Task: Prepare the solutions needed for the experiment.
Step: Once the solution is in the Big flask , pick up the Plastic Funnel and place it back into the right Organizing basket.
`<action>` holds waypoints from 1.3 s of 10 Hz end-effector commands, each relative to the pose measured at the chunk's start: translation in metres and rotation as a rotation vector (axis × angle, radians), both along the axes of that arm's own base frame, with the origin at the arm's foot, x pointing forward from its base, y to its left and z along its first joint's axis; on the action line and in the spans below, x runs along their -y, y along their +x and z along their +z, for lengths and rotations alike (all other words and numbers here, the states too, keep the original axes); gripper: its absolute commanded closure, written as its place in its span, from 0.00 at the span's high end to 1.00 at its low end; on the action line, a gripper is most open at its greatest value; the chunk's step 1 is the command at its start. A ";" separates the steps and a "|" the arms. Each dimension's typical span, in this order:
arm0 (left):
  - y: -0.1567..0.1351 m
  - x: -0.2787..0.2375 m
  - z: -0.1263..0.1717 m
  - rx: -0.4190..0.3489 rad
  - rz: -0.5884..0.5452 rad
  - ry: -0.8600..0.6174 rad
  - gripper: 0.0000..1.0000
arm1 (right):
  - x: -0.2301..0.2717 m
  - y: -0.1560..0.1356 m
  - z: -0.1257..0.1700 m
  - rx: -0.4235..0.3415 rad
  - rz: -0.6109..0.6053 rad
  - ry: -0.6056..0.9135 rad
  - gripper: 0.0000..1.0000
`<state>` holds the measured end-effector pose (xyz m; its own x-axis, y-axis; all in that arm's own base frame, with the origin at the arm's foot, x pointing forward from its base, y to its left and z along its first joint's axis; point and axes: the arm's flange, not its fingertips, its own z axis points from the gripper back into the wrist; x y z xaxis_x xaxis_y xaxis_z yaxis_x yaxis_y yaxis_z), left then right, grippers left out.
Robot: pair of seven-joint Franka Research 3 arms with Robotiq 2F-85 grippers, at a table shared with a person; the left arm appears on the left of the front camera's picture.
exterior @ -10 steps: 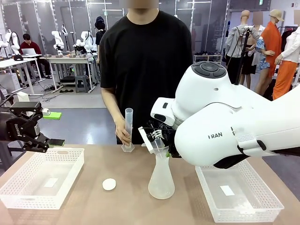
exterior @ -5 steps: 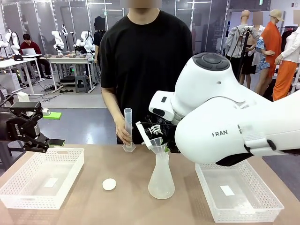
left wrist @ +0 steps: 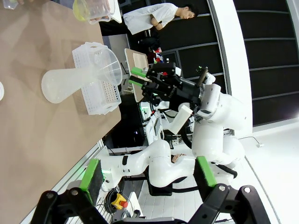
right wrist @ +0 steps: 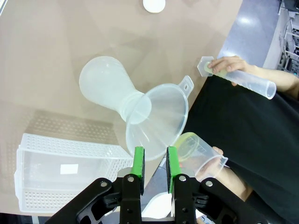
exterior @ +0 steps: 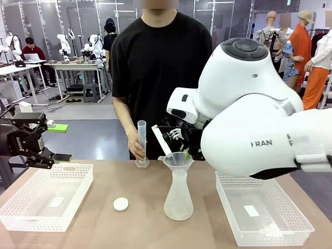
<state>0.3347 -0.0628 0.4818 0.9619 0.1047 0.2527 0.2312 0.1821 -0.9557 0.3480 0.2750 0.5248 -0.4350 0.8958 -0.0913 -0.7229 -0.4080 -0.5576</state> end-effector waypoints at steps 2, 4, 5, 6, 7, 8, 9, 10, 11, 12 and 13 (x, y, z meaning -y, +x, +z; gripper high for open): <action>0.001 0.002 0.002 0.006 -0.002 -0.020 1.00 | 0.018 -0.032 0.024 0.012 -0.078 0.016 0.26; 0.001 0.002 0.002 0.006 -0.002 -0.020 1.00 | 0.057 -0.036 0.035 -0.069 -0.245 0.047 0.26; 0.001 0.002 0.002 0.006 -0.002 -0.020 1.00 | 0.081 -0.036 0.038 -0.112 -0.349 0.061 0.26; 0.001 0.002 0.002 0.006 -0.002 -0.020 1.00 | 0.104 -0.037 0.039 -0.166 -0.453 0.083 0.26; 0.001 0.002 0.002 0.006 -0.002 -0.020 1.00 | 0.123 -0.041 0.038 -0.253 -0.597 0.097 0.26; 0.001 0.002 0.002 0.006 -0.002 -0.020 1.00 | 0.137 -0.047 0.039 -0.240 -0.672 0.120 0.26; 0.001 0.002 0.002 0.006 -0.002 -0.020 1.00 | 0.148 -0.054 0.038 -0.259 -0.765 0.144 0.26; 0.001 0.002 0.002 0.006 -0.002 -0.020 1.00 | 0.156 -0.061 0.036 -0.258 -0.818 0.133 0.26; 0.001 0.002 0.002 0.006 -0.002 -0.020 1.00 | 0.155 -0.068 0.038 -0.178 -0.751 0.078 0.26; 0.001 0.002 0.002 0.006 -0.002 -0.020 1.00 | 0.161 -0.049 0.039 -0.272 -0.748 0.101 0.26; 0.001 0.002 0.002 0.006 -0.002 -0.020 1.00 | 0.161 -0.049 0.039 -0.272 -0.748 0.101 0.26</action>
